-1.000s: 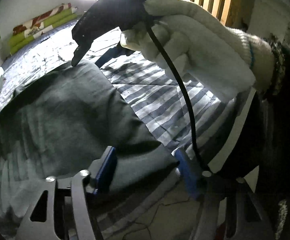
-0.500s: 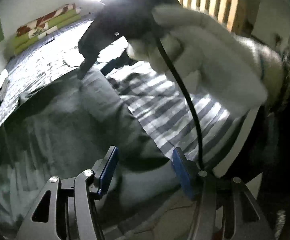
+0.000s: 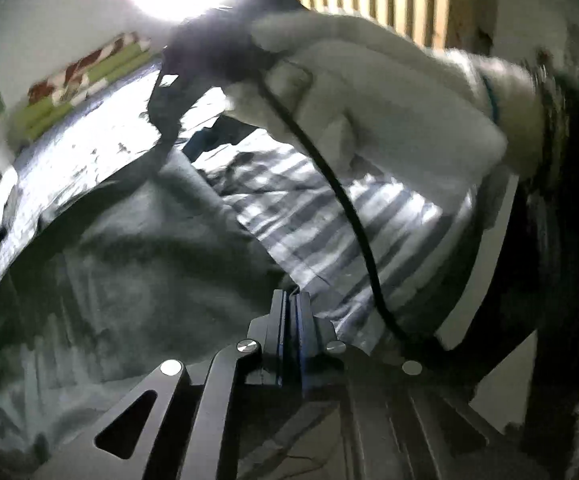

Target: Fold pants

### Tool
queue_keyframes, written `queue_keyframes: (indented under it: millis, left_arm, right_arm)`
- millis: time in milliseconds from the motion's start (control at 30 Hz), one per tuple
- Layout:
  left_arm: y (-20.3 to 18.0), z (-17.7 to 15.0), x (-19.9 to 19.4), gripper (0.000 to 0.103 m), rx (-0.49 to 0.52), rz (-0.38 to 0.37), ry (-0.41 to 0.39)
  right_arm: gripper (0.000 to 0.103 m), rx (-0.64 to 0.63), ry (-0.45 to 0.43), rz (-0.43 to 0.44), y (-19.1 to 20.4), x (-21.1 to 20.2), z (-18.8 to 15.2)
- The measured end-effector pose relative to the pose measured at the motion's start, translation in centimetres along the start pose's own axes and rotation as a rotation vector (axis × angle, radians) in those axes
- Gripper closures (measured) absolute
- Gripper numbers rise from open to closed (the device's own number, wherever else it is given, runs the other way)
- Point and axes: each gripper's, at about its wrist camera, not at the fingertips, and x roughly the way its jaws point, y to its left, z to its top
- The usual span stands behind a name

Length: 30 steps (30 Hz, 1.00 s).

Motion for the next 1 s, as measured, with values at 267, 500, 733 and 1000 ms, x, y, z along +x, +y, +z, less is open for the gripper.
queue_keyframes:
  millis: [267, 500, 733, 1000]
  left_arm:
    - [3.0, 0.0, -4.0, 0.099, -0.204, -0.049, -0.068]
    - [-1.7, 3.3, -4.7, 0.1, -0.116, -0.091, -0.112]
    - [-4.8, 6.0, -4.4, 0.1, -0.088, -0.209, -0.16]
    - [1.1, 3.7, -9.7, 0.1, -0.221, -0.197, -0.258]
  right_arm:
    - [0.1, -0.029, -0.097, 0.024, 2.4, -2.1, -0.1]
    - [0.101, 0.006, -0.185, 0.036, 2.4, -6.9, -1.2]
    - [0.101, 0.13, -0.254, -0.063, -2.2, -12.0, -3.8]
    - [0.101, 0.099, -0.287, -0.114, 3.0, -13.7, -4.0]
